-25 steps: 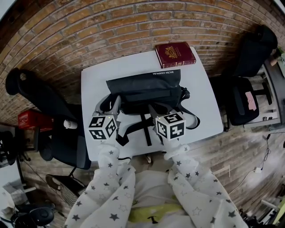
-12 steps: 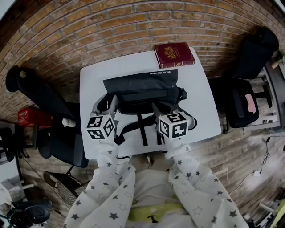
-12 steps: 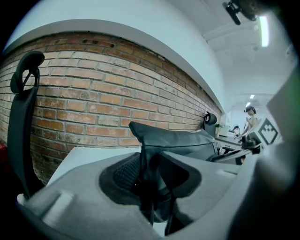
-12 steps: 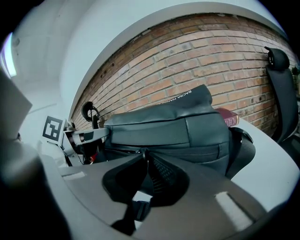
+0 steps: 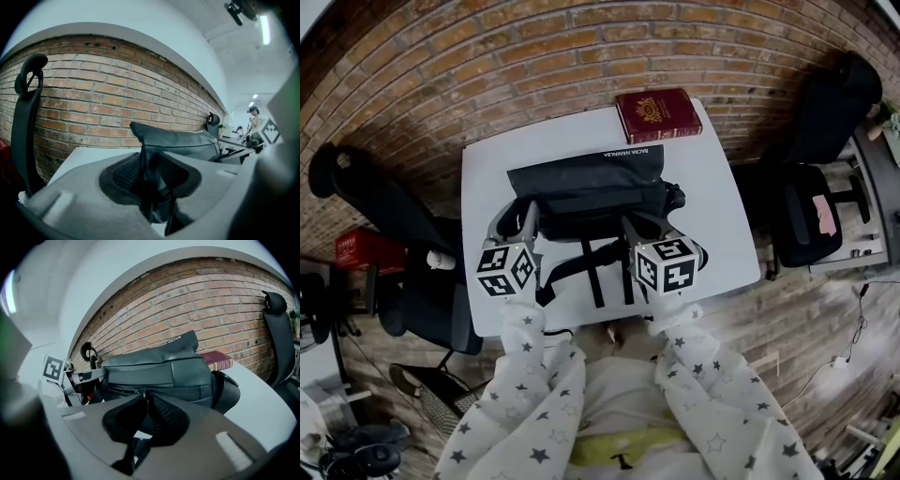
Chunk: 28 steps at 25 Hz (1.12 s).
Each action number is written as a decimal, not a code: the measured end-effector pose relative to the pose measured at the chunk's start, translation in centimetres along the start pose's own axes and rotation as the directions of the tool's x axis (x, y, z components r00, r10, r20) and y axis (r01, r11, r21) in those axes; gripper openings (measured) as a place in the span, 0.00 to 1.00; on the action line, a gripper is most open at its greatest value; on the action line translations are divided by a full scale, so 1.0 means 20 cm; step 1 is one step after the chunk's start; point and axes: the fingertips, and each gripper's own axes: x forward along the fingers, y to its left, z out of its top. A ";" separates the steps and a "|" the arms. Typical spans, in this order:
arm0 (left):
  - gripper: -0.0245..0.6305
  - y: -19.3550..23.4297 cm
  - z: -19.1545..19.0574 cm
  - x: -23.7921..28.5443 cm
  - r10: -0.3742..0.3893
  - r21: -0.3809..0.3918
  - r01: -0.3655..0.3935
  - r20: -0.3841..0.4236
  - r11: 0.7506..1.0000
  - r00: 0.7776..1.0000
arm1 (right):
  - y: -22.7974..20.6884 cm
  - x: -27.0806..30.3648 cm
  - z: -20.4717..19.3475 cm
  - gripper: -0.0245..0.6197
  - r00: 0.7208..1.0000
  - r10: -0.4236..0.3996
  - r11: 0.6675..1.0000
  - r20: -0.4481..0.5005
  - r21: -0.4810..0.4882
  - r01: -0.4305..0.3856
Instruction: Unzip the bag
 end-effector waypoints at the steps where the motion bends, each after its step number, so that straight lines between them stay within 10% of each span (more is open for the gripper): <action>1: 0.23 0.00 0.00 0.00 0.001 -0.001 -0.001 0.000 1.000 1.000 | 0.00 0.00 0.00 0.06 1.000 -0.002 1.000 0.001 -0.003 0.002; 28: 0.23 0.01 -0.02 0.00 0.019 0.000 -0.019 0.014 1.000 1.000 | -0.22 -0.14 0.02 0.06 0.993 -0.106 0.992 0.055 0.069 0.102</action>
